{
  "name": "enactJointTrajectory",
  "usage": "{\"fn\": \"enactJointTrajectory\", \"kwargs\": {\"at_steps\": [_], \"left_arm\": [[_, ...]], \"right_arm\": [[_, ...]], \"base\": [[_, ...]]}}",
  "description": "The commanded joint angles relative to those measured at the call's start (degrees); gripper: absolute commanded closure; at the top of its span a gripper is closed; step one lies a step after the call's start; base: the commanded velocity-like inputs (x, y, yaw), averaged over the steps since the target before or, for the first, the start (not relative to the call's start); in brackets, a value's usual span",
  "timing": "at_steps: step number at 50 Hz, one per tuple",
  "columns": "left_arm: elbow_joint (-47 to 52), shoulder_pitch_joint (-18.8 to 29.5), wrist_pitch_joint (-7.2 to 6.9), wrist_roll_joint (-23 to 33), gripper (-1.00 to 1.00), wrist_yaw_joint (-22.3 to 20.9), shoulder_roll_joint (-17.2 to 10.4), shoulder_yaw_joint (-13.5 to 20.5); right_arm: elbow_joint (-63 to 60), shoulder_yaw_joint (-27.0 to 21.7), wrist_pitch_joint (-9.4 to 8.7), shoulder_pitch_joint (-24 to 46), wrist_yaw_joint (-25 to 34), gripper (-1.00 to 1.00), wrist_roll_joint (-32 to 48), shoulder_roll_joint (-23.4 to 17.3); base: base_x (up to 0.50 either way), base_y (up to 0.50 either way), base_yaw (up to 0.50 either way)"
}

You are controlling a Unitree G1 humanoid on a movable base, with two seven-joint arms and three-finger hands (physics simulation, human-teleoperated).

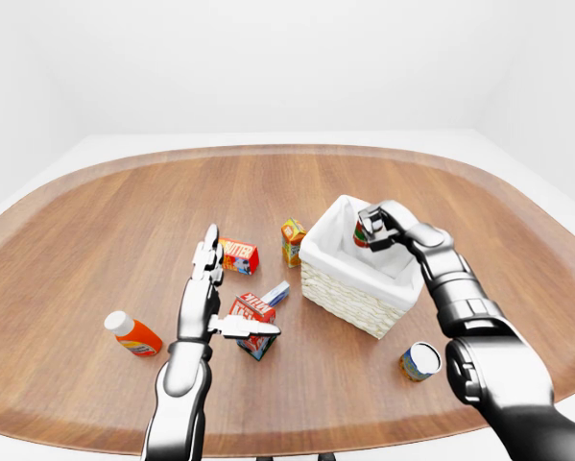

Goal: Pick up the tomato sauce, and put it in the basket.

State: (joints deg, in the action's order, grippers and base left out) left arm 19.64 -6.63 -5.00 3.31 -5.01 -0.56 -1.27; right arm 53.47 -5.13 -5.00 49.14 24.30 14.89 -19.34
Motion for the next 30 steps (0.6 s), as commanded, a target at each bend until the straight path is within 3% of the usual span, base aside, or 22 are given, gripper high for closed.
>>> {"fn": "enactJointTrajectory", "kwargs": {"at_steps": [1, 2, 3, 4, 30], "left_arm": [[-0.26, -0.04, 0.0, 0.05, -1.0, 0.01, 0.01, -0.06], [-0.2, -0.05, 0.0, 0.06, -1.0, 0.02, 0.02, -0.07], [-0.11, -0.09, 0.0, 0.07, -1.0, 0.01, 0.02, -0.09], [-0.21, -0.19, 0.0, 0.11, -1.0, 0.02, 0.02, -0.15], [-0.13, -0.24, 0.0, 0.14, -1.0, -0.01, 0.01, -0.19]], "right_arm": [[0.44, -0.33, 0.0, -0.01, -1.36, 1.0, 1.66, 0.07], [0.57, -0.29, 0.0, -0.02, -1.38, 0.89, 1.71, 0.03], [0.72, -0.31, 0.0, -0.04, -1.49, -0.55, 1.75, -0.01], [0.99, -0.36, 0.0, -0.04, -1.5, -1.0, 1.69, -0.01], [-1.55, -0.53, 0.0, -0.98, -0.95, -1.0, 1.17, 0.08]], "base": [[0.0, 0.0, 0.0], [0.0, 0.0, 0.0], [0.0, 0.0, 0.0], [0.0, 0.0, 0.0], [0.0, 0.0, 0.0]]}}
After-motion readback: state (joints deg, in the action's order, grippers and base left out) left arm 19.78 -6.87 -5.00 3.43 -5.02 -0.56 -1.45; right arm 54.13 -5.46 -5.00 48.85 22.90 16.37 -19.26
